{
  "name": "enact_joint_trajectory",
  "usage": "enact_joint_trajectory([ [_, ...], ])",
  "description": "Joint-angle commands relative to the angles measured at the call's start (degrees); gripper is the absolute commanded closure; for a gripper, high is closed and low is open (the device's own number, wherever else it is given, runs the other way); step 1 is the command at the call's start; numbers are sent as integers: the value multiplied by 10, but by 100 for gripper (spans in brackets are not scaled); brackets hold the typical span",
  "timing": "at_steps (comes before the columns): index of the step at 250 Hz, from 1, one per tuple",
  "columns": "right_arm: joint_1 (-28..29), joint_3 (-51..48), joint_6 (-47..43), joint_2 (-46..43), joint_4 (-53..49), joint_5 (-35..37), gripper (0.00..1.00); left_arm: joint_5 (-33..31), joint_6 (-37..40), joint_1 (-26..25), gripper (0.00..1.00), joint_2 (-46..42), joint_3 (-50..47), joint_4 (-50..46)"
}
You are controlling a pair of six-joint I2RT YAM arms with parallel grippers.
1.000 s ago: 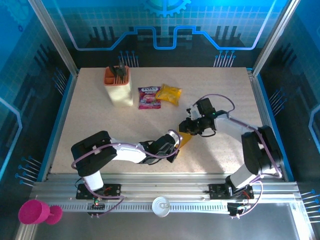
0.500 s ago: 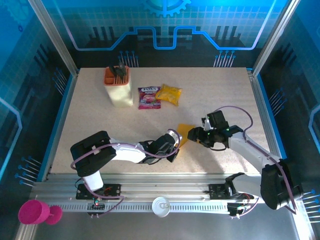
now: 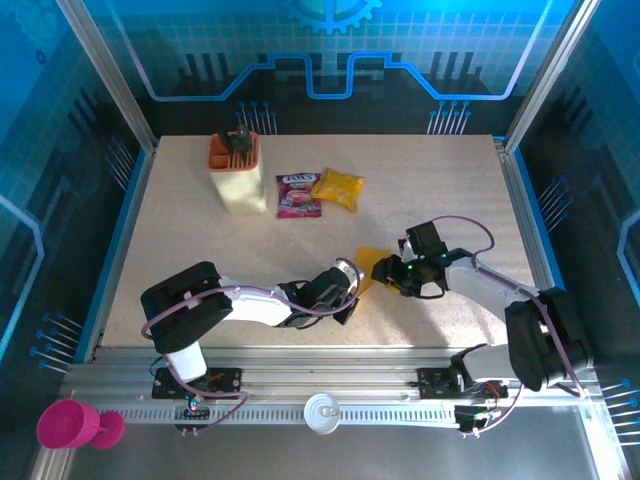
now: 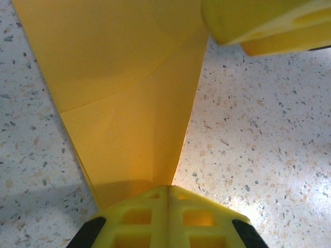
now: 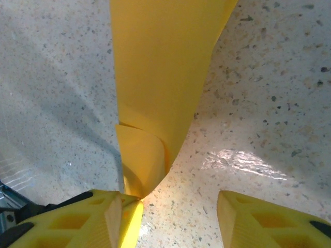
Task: Fold a paper plane with a square sheet of paper (pick it up from the middle)
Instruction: Fold the wing for the fifth time at the center of the table.
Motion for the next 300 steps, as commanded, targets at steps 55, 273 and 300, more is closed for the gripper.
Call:
enact_joint_trajectory([
  [55, 11, 14, 5, 32, 27, -7, 77, 14, 5, 3, 100, -13, 7, 0],
  [273, 14, 9, 9, 21, 20, 1, 100, -34, 67, -9, 60, -31, 27, -45],
  [300, 16, 7, 12, 19, 20, 3, 100, -44, 75, -14, 52, -26, 33, -49],
])
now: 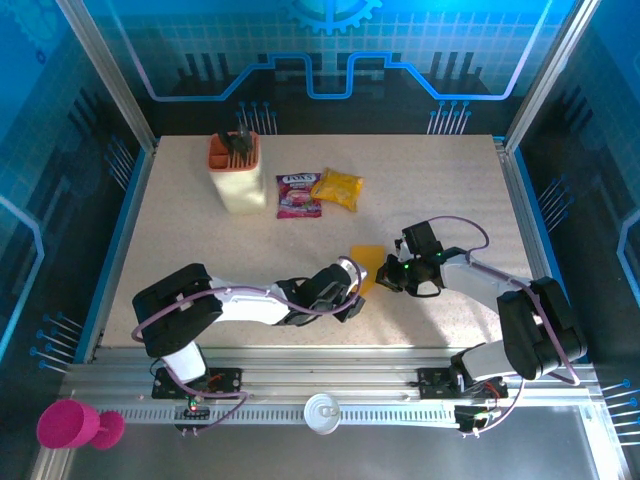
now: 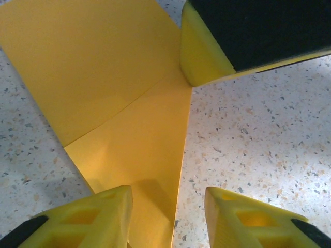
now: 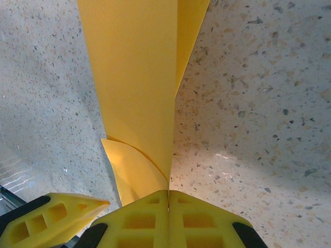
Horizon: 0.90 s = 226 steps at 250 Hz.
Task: Fold a paper plane with a square sheet of paper (pick it up from the middle)
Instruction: Fold the wing for the fifth time at the center of the table.
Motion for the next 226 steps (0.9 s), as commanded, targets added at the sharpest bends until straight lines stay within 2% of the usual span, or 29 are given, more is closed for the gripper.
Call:
enact_joint_trajectory([
  [1, 10, 4, 6, -10, -3, 5, 100, -24, 21, -9, 52, 1, 17, -13],
  [23, 12, 1, 11, -13, -3, 8, 100, -27, 22, -10, 45, 2, 20, -14],
  [72, 15, -2, 20, -15, 0, 8, 100, -29, 18, -10, 39, -1, 17, -13],
  [177, 19, 0, 33, -21, 0, 12, 100, -6, 15, -11, 38, 0, 16, -14],
  [226, 18, -1, 35, -19, 0, 11, 100, -30, 32, -18, 38, 14, 23, -13],
])
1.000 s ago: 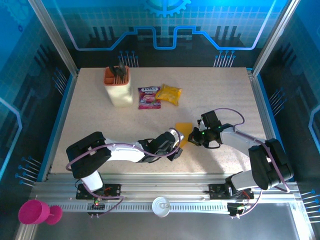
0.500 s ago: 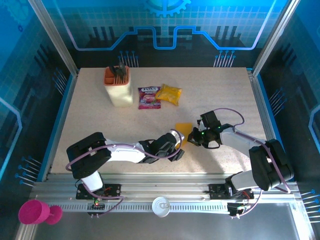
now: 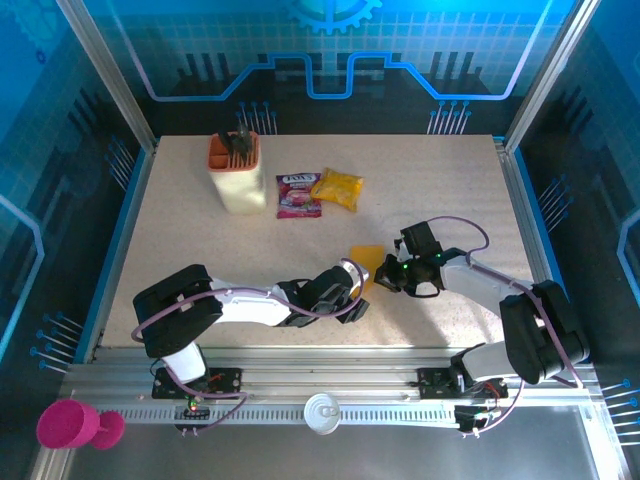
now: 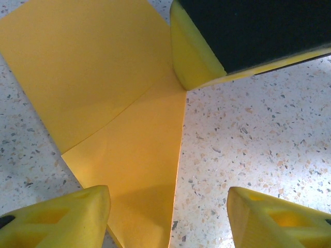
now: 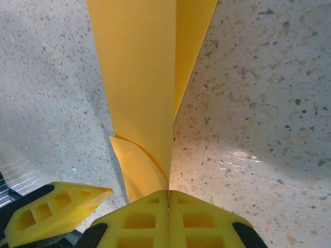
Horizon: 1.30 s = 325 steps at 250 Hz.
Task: Fold a paper plane with a square sheet of paper (pick it up from the middle)
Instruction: Fold the wing for the fifth time at the center of the table.
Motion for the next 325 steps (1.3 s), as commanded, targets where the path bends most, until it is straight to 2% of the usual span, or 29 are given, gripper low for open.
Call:
enact_joint_trajectory([
  [1, 7, -1, 8, -6, 1, 6, 100, -16, 21, -9, 38, 13, 17, -7],
  [80, 8, -2, 9, -7, 0, 8, 100, -86, 43, -21, 42, 33, 18, 16],
  [181, 8, -2, 8, -4, 1, 7, 100, -88, 48, -22, 74, 41, 9, 21],
  [269, 8, -2, 7, -4, 1, 7, 100, -66, 47, -22, 89, 38, -1, 29],
  [290, 8, 3, 3, -4, -1, 2, 100, -50, 45, -21, 97, 37, 0, 29],
  [298, 7, 6, -1, -4, -4, 0, 96, -43, 44, -20, 100, 38, 0, 27],
  [325, 0, 24, -30, -15, -26, -8, 82, -20, 34, -18, 100, 34, 1, 25],
])
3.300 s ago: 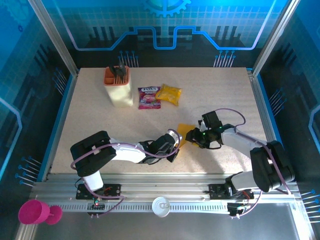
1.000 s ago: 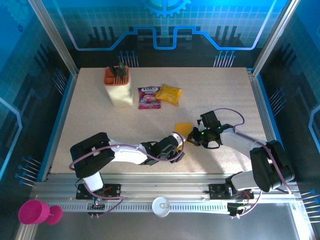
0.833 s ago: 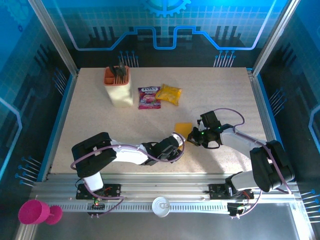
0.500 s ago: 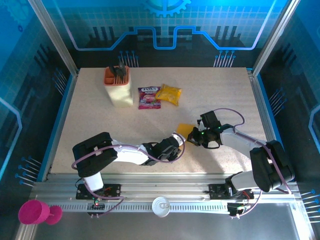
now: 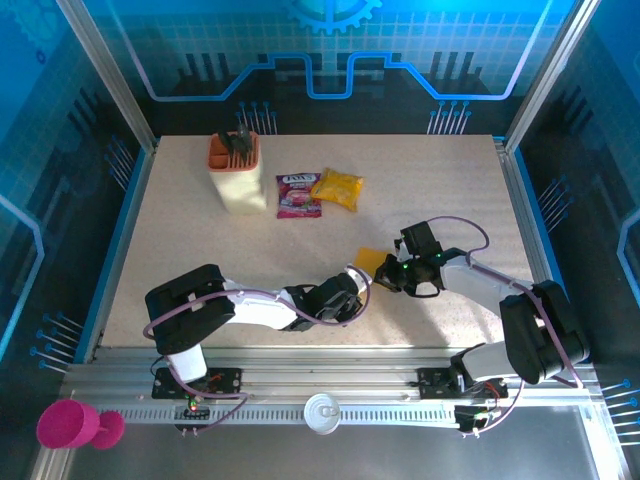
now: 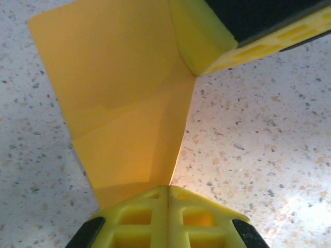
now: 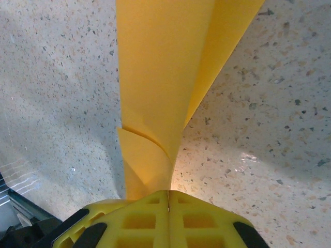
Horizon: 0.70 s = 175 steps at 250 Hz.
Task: Fold a paper plane with a square sheet of paper (pick it up from the middle)
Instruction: Fold the wing for the fifth time at the center of the table.
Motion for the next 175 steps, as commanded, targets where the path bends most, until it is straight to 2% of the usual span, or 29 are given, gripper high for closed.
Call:
enact_joint_trajectory([
  [1, 0, 24, -25, -15, -26, -9, 81, 37, -8, 1, 100, -1, -2, 7],
  [20, -9, 33, -42, -35, -50, -2, 76, 53, -19, 7, 100, -6, -7, 14],
  [81, -46, 65, -89, -65, -98, 0, 73, 106, -58, 33, 100, -24, -24, 32],
  [121, -61, 103, -142, -20, -103, -20, 73, 132, -74, 46, 100, -33, -33, 40],
  [175, -53, 188, -235, 98, -113, -89, 76, 159, -85, 55, 100, -37, -34, 39],
])
